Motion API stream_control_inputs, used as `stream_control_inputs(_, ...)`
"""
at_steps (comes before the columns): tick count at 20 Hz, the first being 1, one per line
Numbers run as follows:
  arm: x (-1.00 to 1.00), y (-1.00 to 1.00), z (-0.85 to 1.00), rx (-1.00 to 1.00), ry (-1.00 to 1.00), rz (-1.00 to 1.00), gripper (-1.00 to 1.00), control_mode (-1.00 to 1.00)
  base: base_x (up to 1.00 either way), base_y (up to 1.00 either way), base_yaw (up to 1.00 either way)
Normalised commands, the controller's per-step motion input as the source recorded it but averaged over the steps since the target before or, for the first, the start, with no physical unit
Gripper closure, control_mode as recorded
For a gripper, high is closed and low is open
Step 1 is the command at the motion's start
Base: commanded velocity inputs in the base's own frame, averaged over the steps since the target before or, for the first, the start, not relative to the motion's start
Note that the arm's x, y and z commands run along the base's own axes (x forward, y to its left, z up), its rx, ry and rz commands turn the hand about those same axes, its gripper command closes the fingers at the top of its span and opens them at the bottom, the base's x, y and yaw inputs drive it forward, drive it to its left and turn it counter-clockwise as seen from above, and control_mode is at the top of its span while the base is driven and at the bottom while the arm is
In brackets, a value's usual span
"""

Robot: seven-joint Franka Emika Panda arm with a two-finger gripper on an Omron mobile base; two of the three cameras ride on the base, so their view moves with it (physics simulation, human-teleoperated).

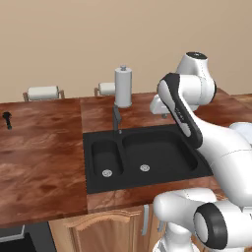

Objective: Move the cup from next to the sink to the open cabinet. Then, move the bowl with the shrimp to the fridge to clear the area for faucet cleaning.

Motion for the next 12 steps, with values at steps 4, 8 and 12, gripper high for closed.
stream_control_inputs(4, -0.13, 0.0, 0.0, 0.0, 0.0, 0.0, -1.0, -1.0, 0.0, 0.0, 0.0)
stream_control_inputs(8, 0.0, 0.0, 0.0, 0.0, 0.0, 0.0, -1.0, -1.0, 0.0, 0.0, 0.0)
stream_control_inputs(12, -0.41, -0.18, -0.02, 0.01, 0.0, 0.0, -1.0, -1.0, 0.0, 0.0, 0.0)
